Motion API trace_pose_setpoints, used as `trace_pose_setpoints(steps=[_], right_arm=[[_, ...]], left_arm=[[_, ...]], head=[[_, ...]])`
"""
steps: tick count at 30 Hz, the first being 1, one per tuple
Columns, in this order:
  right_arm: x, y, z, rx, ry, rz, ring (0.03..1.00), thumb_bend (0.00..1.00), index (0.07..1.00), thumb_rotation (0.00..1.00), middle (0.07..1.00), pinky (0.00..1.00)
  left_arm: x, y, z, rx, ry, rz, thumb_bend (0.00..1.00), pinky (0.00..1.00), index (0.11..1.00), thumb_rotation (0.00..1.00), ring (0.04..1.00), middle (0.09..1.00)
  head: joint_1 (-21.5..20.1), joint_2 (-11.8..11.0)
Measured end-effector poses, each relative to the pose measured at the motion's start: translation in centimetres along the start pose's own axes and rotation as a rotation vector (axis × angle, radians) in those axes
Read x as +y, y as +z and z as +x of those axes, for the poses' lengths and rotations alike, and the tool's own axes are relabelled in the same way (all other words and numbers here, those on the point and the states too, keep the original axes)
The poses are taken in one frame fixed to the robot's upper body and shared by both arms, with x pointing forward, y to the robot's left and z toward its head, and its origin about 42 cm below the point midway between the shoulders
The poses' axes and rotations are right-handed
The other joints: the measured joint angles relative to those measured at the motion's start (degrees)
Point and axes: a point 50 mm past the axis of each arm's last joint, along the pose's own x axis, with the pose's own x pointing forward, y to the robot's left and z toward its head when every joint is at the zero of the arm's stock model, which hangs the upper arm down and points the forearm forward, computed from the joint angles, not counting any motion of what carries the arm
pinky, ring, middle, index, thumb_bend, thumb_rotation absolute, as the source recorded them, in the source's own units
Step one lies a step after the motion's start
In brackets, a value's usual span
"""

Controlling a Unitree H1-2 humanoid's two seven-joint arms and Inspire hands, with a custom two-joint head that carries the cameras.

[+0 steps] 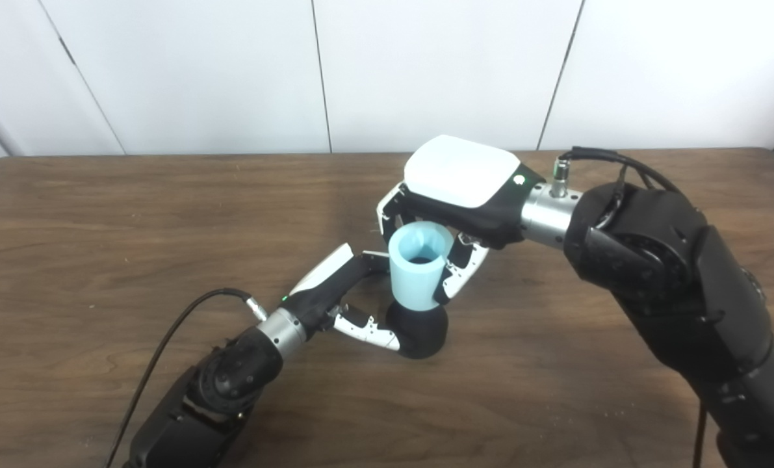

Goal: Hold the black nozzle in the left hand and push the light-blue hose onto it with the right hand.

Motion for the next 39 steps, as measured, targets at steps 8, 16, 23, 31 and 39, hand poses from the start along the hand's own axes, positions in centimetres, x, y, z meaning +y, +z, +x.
trace_pose_setpoints(steps=[8,16,23,31,39], right_arm=[[0.58,-0.33,-0.54,0.016,-0.024,0.06,0.282,0.52,0.504,0.0,0.415,0.23],[0.66,-0.29,-0.45,0.02,-0.022,0.067,0.338,0.52,0.518,0.0,0.42,0.28],[0.78,-0.17,-0.35,0.02,-0.015,0.063,0.404,0.53,0.5,0.0,0.468,0.34],[0.83,0.08,-0.09,0.018,-0.007,0.044,0.349,0.53,0.512,0.0,0.452,0.27],[0.81,0.14,0.02,0.012,-0.005,0.029,0.378,0.53,0.509,0.0,0.457,0.32]], left_arm=[[-0.05,0.04,0.01,-0.001,-0.003,0.001,0.51,0.92,0.483,0.08,0.737,0.615],[-0.06,0.06,0.01,-0.002,-0.008,0.001,0.51,0.91,0.483,0.08,0.737,0.615],[-0.05,0.06,0.0,-0.002,-0.008,0.001,0.51,0.92,0.483,0.08,0.737,0.614],[-0.02,0.04,-0.01,-0.001,-0.007,0.001,0.51,0.92,0.483,0.08,0.738,0.615],[0.0,0.02,-0.02,-0.001,-0.007,0.0,0.51,0.92,0.483,0.08,0.738,0.616]], head=[[0.09,0.0],[0.0,0.09],[0.0,0.09],[0.0,0.18],[-0.09,0.18]])
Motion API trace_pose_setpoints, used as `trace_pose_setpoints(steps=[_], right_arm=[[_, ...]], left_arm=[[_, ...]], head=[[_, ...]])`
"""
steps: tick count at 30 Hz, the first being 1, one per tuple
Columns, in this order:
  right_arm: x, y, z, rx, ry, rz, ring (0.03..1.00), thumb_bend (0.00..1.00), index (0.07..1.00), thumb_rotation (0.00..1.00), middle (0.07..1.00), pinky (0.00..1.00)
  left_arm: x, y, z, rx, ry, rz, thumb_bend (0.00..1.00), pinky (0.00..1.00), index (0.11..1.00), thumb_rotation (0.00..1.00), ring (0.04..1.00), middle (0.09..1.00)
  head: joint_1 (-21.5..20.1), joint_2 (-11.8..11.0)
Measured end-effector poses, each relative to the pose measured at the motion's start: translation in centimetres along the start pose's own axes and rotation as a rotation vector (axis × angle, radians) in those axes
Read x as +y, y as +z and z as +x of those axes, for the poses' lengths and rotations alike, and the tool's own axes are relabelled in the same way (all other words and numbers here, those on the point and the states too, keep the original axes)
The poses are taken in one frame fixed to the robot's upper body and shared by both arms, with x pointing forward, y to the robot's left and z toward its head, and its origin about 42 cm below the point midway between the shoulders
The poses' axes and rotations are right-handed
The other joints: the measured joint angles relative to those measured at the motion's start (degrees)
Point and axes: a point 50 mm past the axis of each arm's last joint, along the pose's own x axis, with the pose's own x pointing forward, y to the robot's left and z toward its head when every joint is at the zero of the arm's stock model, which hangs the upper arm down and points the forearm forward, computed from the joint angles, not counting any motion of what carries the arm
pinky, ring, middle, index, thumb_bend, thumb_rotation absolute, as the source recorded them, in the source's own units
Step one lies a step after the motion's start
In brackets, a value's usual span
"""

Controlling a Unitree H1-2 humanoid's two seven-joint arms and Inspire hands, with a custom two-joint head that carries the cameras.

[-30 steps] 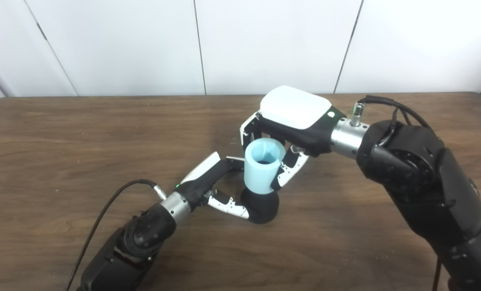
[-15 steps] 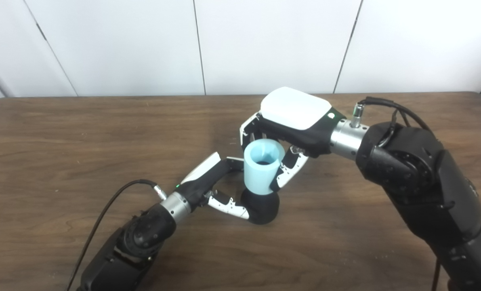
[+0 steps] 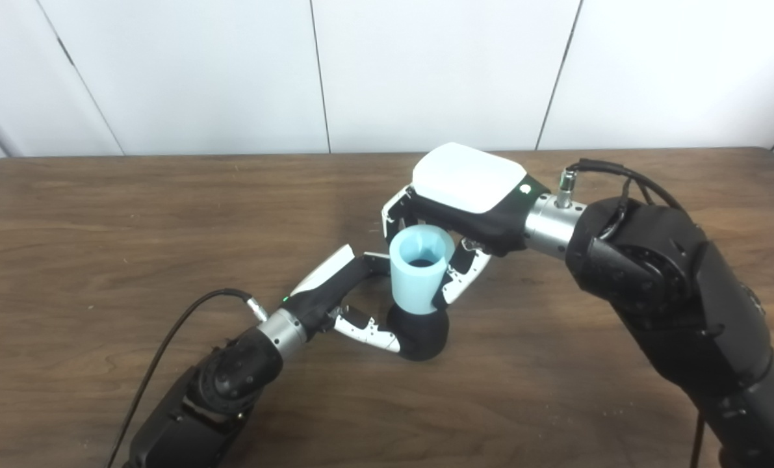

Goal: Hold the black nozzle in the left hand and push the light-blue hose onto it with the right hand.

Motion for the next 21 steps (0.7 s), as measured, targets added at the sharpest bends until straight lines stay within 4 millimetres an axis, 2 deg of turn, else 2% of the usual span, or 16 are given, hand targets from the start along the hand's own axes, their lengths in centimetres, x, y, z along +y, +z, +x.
trace_pose_setpoints(steps=[4,8,10,11,12,14,16,17,21], right_arm=[[0.0,0.0,0.0,0.0,0.0,-0.004,0.362,0.52,0.517,0.0,0.445,0.3],[0.0,0.0,0.0,0.001,-0.001,-0.008,0.43,0.52,0.534,0.01,0.452,0.37],[0.0,0.0,0.0,0.0,-0.001,-0.012,0.461,0.53,0.504,0.01,0.479,0.39],[0.0,0.0,-0.1,-0.002,-0.003,-0.015,0.501,0.75,0.611,0.12,0.55,0.42],[0.0,0.0,-0.1,-0.003,-0.005,-0.017,0.508,0.79,0.63,0.13,0.563,0.43],[0.1,0.0,-0.2,-0.007,-0.004,-0.025,0.613,0.87,0.674,0.21,0.655,0.51],[0.6,0.1,-0.4,-0.016,-0.001,-0.039,0.717,0.89,0.714,0.33,0.745,0.61],[1.0,0.1,-0.6,-0.019,-0.009,-0.05,0.78,0.89,0.757,0.42,0.808,0.67],[1.0,0.1,-1.2,-0.035,-0.076,-0.099,0.9,0.88,0.839,0.56,0.914,0.84]], left_arm=[[0.0,0.0,0.0,0.0,0.0,0.0,0.51,0.92,0.483,0.08,0.738,0.616],[0.0,0.0,0.0,0.0,0.0,0.0,0.51,0.92,0.483,0.08,0.738,0.616],[0.0,0.0,0.0,-0.001,0.0,0.0,0.51,0.92,0.483,0.08,0.738,0.616],[0.0,0.0,0.0,0.0,0.0,0.0,0.51,0.92,0.483,0.08,0.738,0.616],[0.0,0.0,0.0,0.0,0.0,0.0,0.51,0.92,0.483,0.08,0.737,0.616],[0.0,0.0,0.0,0.0,0.0,0.0,0.51,0.92,0.483,0.08,0.737,0.616],[0.0,0.0,0.0,0.0,0.0,0.0,0.51,0.92,0.483,0.08,0.737,0.616],[0.0,0.0,0.0,-0.001,0.0,0.0,0.51,0.92,0.483,0.08,0.737,0.616],[0.1,0.0,0.0,0.001,0.001,0.0,0.51,0.92,0.483,0.08,0.737,0.616]], head=[[0.0,0.0],[0.0,0.0],[0.0,0.0],[0.0,0.0],[0.0,0.0],[0.0,0.09],[-0.09,0.0],[-0.09,0.0],[-0.09,-0.09]])
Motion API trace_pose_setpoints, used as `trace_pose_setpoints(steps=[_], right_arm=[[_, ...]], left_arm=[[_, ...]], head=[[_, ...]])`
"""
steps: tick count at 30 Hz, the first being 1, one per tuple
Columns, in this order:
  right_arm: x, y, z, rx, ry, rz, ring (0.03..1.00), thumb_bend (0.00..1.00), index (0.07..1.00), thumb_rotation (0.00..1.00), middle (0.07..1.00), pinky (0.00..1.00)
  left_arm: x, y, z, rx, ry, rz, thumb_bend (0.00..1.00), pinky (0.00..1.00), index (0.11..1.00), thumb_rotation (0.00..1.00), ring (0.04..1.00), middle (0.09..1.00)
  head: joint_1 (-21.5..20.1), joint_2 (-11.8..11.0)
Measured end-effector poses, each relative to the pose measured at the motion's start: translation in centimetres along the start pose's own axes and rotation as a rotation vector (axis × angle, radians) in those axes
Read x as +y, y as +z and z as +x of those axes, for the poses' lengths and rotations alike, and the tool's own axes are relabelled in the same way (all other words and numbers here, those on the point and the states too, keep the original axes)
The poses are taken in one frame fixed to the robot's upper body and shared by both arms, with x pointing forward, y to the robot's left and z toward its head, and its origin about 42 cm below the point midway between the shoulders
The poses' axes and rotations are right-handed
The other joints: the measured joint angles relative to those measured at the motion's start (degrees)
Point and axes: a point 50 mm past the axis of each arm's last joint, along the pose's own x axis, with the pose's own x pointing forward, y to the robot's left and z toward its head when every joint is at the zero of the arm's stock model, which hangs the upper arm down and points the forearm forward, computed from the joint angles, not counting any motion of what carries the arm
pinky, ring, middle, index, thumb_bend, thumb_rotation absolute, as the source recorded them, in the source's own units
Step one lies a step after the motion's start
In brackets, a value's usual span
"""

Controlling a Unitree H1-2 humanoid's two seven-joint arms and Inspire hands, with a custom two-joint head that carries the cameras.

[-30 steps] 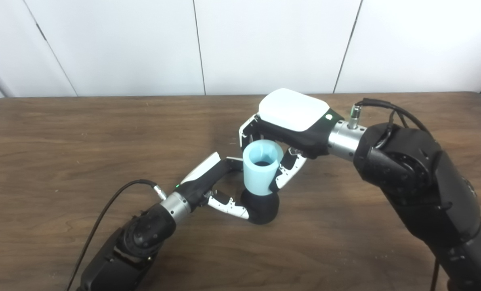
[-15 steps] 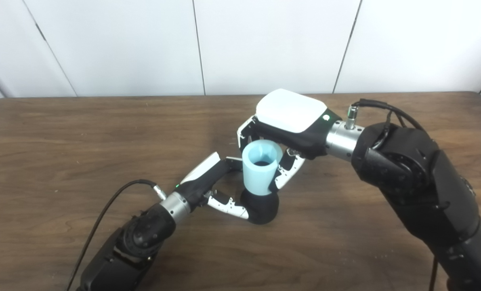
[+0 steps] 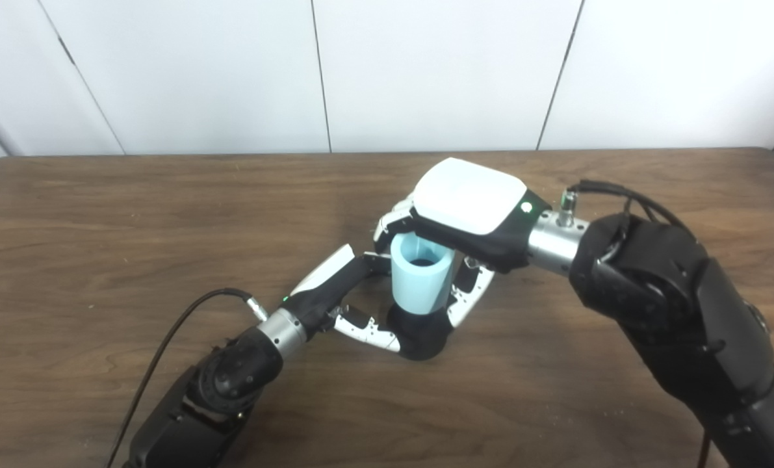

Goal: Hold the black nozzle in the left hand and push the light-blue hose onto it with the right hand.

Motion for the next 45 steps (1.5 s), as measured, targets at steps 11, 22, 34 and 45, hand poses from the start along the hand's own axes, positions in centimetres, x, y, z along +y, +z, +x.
trace_pose_setpoints(steps=[11,22,34,45], right_arm=[[-0.5,0.1,-0.7,-0.02,-0.199,0.003,0.999,0.84,0.918,0.63,0.992,0.96],[0.5,0.7,-1.8,-0.082,-0.261,-0.025,1.0,0.78,0.951,0.55,1.0,0.99],[2.1,1.0,-2.4,-0.135,-0.18,0.009,1.0,0.81,0.99,0.46,1.0,0.99],[2.9,1.1,-3.2,-0.139,-0.166,0.028,1.0,0.83,1.0,0.44,1.0,0.99]], left_arm=[[0.1,0.0,0.0,0.001,-0.002,-0.001,0.51,0.92,0.483,0.08,0.742,0.616],[0.1,0.0,0.0,0.001,-0.002,-0.001,0.51,0.92,0.483,0.08,0.742,0.618],[0.1,0.0,0.0,0.001,-0.002,0.0,0.51,0.92,0.483,0.08,0.736,0.616],[0.2,0.0,0.0,0.002,-0.001,0.0,0.51,0.92,0.483,0.08,0.741,0.616]], head=[[0.18,0.0],[0.26,-0.09],[-0.18,0.0],[-0.18,-0.09]])
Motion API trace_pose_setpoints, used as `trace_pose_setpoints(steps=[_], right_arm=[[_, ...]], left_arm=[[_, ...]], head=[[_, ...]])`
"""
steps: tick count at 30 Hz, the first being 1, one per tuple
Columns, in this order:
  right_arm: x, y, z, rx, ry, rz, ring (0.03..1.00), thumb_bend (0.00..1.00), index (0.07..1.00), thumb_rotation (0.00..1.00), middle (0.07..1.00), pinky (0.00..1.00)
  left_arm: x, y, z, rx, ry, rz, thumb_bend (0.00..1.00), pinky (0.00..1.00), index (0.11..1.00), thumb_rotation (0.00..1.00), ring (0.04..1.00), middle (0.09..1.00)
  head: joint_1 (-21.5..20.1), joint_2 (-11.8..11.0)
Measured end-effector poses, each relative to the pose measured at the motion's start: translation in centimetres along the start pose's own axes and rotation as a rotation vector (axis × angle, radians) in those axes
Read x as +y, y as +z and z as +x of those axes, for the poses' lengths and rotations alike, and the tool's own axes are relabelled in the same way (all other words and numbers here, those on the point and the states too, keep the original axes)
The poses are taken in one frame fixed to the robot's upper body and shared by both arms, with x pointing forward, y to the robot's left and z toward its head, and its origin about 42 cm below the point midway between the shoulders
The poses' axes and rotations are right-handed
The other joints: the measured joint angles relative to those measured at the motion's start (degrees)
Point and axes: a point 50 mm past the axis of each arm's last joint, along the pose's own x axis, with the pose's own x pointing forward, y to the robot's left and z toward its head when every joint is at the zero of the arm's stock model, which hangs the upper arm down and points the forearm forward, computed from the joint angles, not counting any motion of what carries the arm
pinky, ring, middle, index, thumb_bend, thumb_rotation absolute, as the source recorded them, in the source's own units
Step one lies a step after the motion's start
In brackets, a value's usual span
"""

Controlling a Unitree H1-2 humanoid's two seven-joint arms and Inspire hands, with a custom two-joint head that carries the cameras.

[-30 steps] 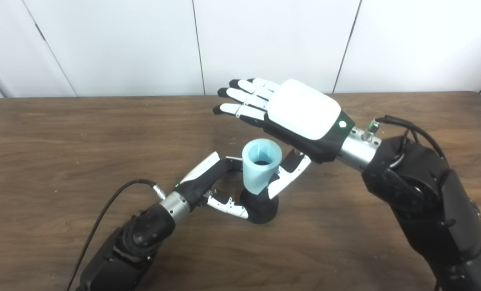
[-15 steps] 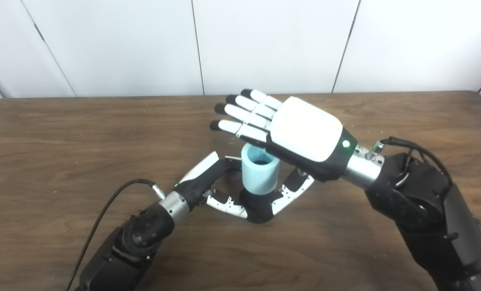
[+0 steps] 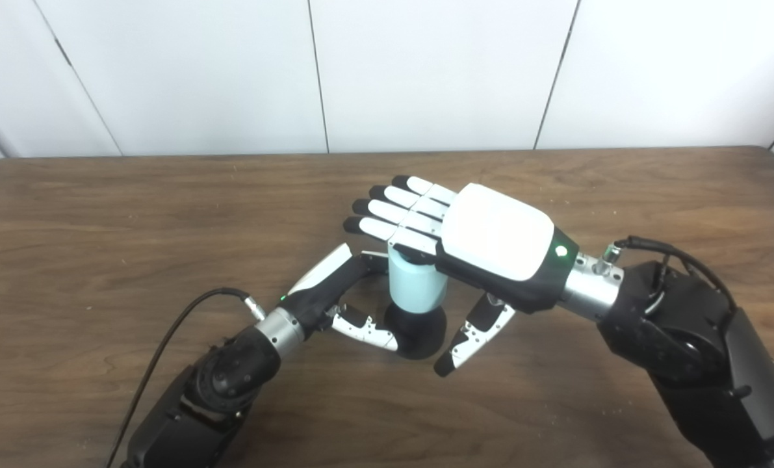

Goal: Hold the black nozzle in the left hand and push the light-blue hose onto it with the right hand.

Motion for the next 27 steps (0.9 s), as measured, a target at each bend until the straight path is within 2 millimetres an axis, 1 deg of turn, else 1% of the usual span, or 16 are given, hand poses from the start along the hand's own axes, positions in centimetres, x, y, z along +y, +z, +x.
trace_pose_setpoints(steps=[5,10,16,27], right_arm=[[0.2,0.0,-0.1,-0.002,0.002,0.001,1.0,0.83,1.0,0.45,1.0,0.99],[1.1,-0.3,-0.5,0.016,0.024,0.024,1.0,0.82,1.0,0.46,1.0,1.0],[1.1,-0.3,-0.6,0.006,0.033,0.007,1.0,0.79,1.0,0.5,1.0,1.0],[1.6,-0.9,-0.8,0.025,0.064,-0.005,1.0,0.77,1.0,0.52,1.0,1.0]], left_arm=[[0.0,0.0,0.0,0.0,0.0,0.0,0.51,0.92,0.483,0.08,0.742,0.616],[0.0,0.0,0.0,0.0,0.0,0.0,0.51,0.92,0.483,0.08,0.742,0.616],[0.0,0.0,0.0,0.0,0.0,0.0,0.51,0.92,0.482,0.08,0.741,0.616],[0.0,0.1,0.0,0.001,0.0,0.0,0.51,0.91,0.483,0.08,0.738,0.616]], head=[[0.0,0.09],[0.0,0.18],[0.0,0.18],[0.09,0.26]])
